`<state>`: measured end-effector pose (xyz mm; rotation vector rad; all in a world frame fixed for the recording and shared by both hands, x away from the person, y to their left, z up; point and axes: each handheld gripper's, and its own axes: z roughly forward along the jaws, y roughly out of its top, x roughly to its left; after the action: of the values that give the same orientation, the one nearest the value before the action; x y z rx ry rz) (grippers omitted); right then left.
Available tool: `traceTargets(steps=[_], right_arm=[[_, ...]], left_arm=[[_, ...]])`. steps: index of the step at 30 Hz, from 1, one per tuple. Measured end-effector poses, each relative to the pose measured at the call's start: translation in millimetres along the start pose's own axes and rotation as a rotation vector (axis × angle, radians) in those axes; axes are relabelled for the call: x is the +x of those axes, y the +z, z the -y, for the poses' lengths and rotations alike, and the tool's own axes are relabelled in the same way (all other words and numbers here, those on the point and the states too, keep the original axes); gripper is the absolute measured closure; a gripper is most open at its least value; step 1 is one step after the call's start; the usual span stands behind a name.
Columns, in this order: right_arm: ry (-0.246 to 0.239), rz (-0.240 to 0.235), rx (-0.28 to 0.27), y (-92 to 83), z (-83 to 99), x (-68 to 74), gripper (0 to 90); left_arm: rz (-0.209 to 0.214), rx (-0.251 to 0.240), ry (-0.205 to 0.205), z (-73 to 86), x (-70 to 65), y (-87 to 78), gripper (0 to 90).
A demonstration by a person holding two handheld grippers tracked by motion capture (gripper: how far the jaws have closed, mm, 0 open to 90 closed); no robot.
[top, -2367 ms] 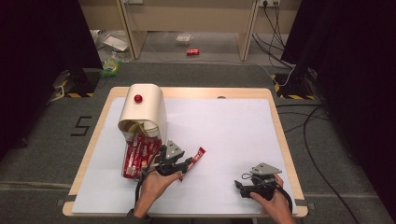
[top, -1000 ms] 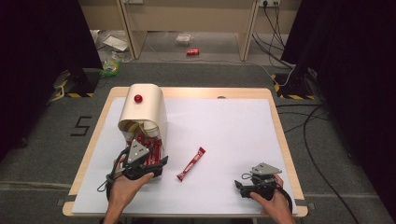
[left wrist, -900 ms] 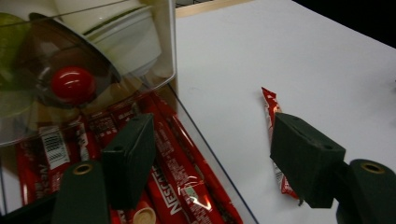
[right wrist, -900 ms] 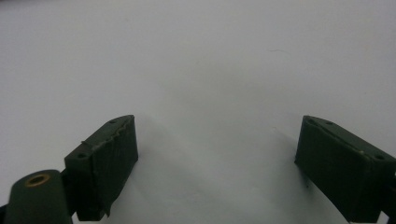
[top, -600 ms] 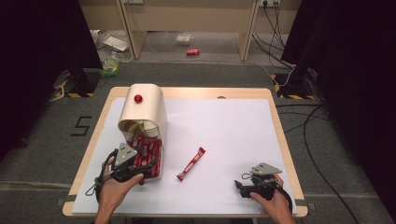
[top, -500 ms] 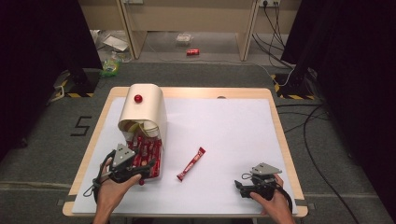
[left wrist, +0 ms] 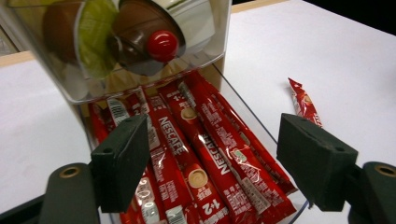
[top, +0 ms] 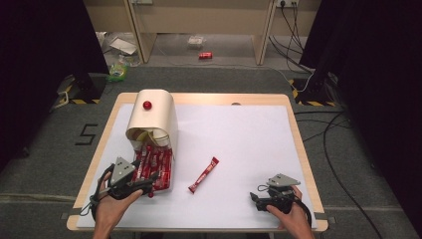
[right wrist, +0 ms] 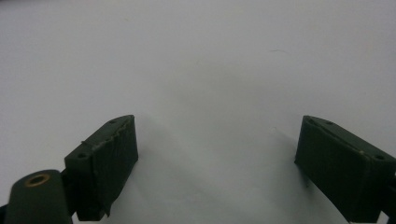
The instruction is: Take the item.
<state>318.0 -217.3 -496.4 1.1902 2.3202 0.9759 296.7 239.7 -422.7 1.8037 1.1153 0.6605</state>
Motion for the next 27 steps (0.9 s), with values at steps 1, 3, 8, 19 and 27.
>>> traceTargets(steps=[1, 3, 8, 19, 27], right_arm=[[0.0, -0.001, 0.0, 0.0, 0.0, -0.1, 13.2], [0.0, 0.0, 0.0, 0.0, 0.0, 0.0, 13.2], [0.0, -0.001, 0.0, 0.0, 0.0, -0.1, 13.2], [0.0, 0.0, 0.0, 0.0, 0.0, 0.0, 13.2], [0.0, 0.0, 0.0, 0.0, 0.0, 0.0, 13.2]], left_arm=[[-0.006, -0.004, -0.002, 0.8, 1.5, -3.3, 25.0], [-0.01, -0.01, -0.002, 1.5, 2.9, -7.3, 24.9], [-0.017, -0.019, 0.0, 3.4, 6.9, -14.2, 24.9], [-0.042, -0.026, -0.015, 20.9, 16.5, -33.0, 24.8], [-0.04, -0.032, -0.011, 30.6, 15.0, -37.1, 24.9]])
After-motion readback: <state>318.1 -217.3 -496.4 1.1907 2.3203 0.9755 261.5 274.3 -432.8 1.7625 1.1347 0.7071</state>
